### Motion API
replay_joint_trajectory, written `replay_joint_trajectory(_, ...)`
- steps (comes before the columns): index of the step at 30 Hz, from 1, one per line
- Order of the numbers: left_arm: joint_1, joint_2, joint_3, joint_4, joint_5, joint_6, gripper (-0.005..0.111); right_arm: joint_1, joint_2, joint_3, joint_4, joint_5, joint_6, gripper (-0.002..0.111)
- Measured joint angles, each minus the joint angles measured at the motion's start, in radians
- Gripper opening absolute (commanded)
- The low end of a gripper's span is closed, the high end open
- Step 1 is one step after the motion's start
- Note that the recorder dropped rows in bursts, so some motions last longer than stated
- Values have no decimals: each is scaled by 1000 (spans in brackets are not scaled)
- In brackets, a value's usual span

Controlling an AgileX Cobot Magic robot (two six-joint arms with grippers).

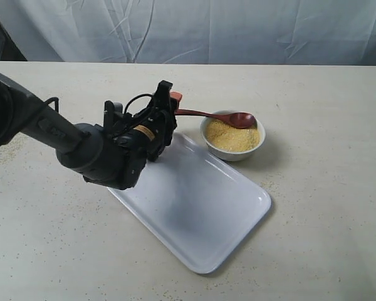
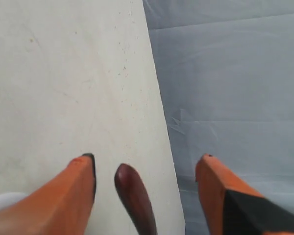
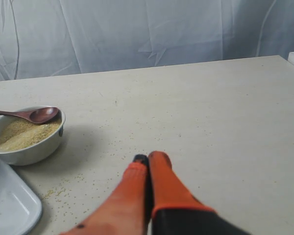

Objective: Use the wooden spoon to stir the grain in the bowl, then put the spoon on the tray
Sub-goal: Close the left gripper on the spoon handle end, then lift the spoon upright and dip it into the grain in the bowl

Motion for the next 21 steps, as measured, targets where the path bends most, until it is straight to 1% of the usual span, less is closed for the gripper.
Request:
replay_joint_trajectory(4, 7, 2, 0, 47, 4, -9, 59, 0, 0, 0, 0, 0, 0, 0)
replay_joint_trajectory(6, 7, 2, 0, 51, 9, -11, 56, 0, 0, 0, 0, 0, 0, 0)
replay_joint_trajectory(9, 9, 2, -2, 51, 11, -11, 41, 0, 0, 0, 0, 0, 0, 0)
replay_joint_trajectory(12, 9, 2, -3, 51, 13, -13, 19, 0, 0, 0, 0, 0, 0, 0)
replay_joint_trajectory(17, 9, 2, -3, 51, 13, -24, 1, 0, 0, 0, 0, 0, 0, 0)
replay_joint_trajectory(21, 10, 3, -3, 48, -8, -41, 0, 0, 0, 0, 0, 0, 0, 0)
